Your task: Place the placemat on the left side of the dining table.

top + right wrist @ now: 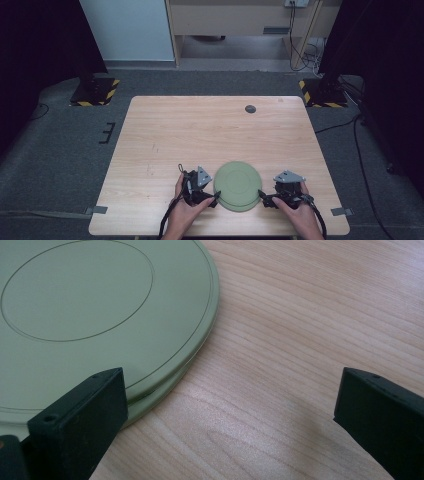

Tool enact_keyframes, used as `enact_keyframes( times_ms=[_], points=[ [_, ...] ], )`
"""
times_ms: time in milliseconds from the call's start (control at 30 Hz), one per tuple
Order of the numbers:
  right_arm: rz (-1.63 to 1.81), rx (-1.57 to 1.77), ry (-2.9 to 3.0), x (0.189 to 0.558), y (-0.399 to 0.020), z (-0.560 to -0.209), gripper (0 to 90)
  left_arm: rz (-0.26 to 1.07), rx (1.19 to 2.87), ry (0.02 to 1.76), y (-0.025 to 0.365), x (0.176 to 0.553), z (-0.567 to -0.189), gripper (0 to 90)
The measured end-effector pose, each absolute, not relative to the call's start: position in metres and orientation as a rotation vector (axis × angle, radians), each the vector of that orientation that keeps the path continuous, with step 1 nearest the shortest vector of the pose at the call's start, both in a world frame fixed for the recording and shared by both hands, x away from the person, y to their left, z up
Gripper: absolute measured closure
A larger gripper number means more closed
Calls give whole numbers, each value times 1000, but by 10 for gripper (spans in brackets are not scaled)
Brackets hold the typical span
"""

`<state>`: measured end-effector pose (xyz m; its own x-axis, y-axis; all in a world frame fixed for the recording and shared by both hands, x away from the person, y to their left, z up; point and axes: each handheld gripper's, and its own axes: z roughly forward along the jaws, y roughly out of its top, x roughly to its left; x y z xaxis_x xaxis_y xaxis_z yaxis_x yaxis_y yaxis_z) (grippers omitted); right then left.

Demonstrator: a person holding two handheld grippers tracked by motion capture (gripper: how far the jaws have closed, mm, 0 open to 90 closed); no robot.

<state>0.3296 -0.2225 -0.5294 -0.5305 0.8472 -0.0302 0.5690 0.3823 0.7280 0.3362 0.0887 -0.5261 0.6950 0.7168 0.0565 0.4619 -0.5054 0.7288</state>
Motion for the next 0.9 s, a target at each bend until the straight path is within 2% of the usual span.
enact_keyframes(
  times_ms=[167, 400, 900],
  points=[
    [964, 1214, 2247, 328, -222, -528, 41, 455, 2184, 885, 88, 334, -525, 29],
    [965, 1225, 2243, 329, -220, -528, 11, 453, 2185, 896, 86, 335, -525, 12],
    [934, 1249, 2196, 337, -216, -528, 8, 506, 2164, 930, 84, 345, -526, 10]
  ],
)
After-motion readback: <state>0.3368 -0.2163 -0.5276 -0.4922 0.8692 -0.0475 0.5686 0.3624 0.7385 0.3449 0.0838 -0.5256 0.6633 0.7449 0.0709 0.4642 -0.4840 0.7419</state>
